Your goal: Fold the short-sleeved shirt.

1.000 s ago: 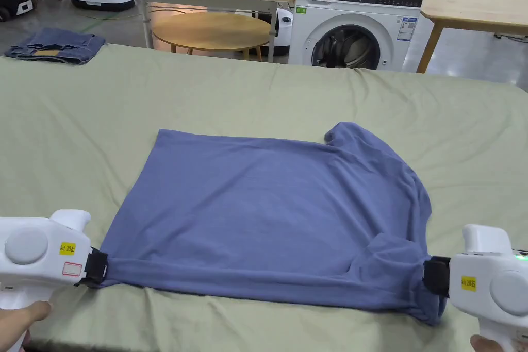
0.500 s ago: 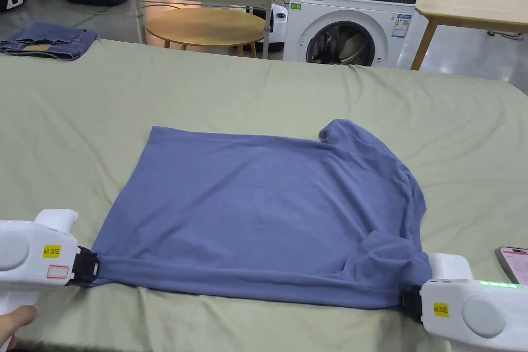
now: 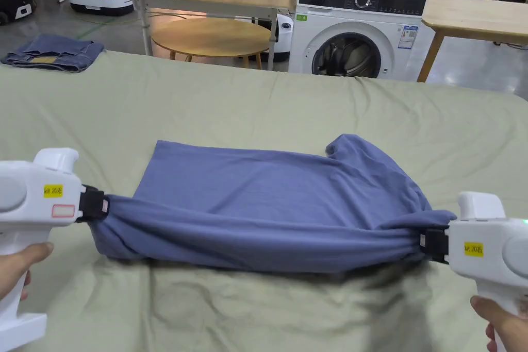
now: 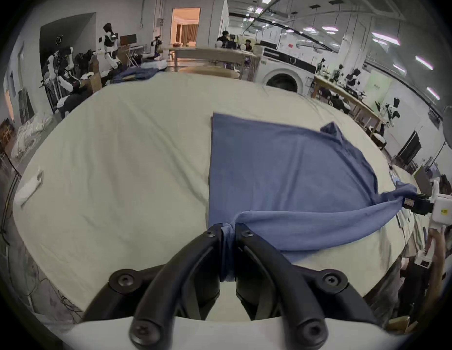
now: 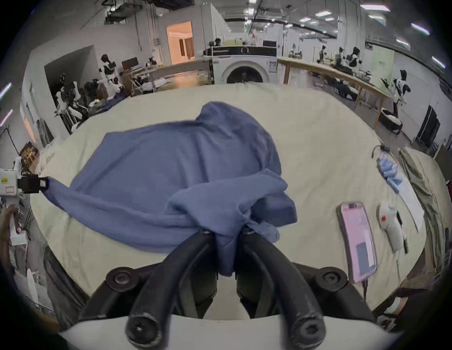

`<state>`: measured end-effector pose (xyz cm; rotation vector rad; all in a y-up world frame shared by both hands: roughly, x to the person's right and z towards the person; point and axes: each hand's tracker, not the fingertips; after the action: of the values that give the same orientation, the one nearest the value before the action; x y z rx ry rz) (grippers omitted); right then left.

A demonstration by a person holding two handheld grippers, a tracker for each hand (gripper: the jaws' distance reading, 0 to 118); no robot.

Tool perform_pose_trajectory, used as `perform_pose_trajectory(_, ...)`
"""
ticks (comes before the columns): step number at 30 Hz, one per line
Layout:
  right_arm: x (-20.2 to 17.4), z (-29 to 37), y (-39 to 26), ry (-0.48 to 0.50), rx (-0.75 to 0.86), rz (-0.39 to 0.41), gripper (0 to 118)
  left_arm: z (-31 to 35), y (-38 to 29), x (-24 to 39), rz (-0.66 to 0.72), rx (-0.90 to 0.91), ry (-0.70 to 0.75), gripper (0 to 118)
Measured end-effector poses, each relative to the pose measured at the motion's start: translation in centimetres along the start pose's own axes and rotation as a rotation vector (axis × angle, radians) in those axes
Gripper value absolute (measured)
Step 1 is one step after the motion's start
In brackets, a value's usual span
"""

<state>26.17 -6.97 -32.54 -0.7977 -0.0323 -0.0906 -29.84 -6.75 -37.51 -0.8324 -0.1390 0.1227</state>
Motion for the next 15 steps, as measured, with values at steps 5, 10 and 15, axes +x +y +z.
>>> perform_pose_trajectory(5, 0.2, -4.7, 4.5, -0.007, -0.043, -0.030, 8, -4.2, 4.9, -0.2, 0.001, -0.010, 0.015, 3)
perform_pose_trajectory(10, 0.7, -10.4, 7.2, 0.001, -0.123, -0.063, 9, -10.1, 7.6, -0.3, -0.011, -0.082, 0.041, 3)
perform_pose_trajectory(15, 0.7, -14.4, 7.8, -0.014, -0.176, -0.061, 9, -14.5, 7.7, 0.2, -0.049, -0.163, 0.063, 3)
